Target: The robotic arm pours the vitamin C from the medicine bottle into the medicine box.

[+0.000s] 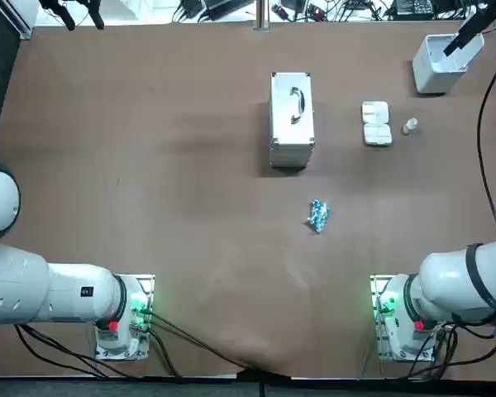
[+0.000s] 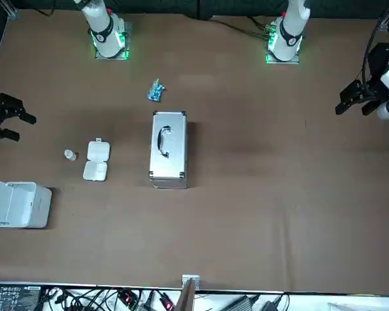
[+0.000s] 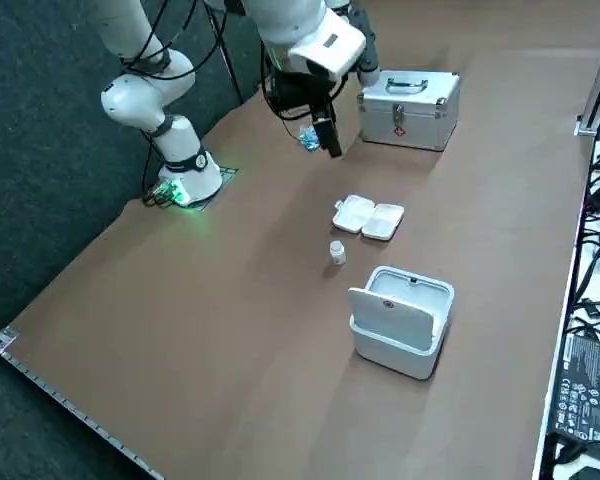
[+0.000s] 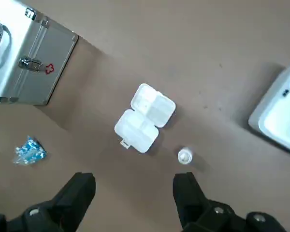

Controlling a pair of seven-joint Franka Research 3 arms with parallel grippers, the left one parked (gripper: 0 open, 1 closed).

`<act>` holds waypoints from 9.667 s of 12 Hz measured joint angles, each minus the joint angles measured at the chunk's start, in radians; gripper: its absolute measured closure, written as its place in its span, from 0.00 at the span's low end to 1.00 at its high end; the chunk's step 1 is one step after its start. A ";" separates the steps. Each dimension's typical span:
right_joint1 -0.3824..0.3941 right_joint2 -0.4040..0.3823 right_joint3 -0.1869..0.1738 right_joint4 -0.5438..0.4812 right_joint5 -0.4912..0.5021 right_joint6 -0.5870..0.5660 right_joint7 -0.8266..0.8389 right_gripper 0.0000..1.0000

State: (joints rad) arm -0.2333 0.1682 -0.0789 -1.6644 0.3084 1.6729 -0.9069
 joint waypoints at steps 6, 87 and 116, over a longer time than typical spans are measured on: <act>-0.063 0.013 0.000 -0.193 0.179 0.198 -0.409 0.00; -0.364 0.687 0.001 -0.156 0.970 -0.049 -1.782 0.41; -0.167 0.333 0.011 -0.315 0.839 0.313 -1.488 0.58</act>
State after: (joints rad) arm -0.3998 0.5016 -0.0680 -1.9797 1.1476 1.9855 -2.3951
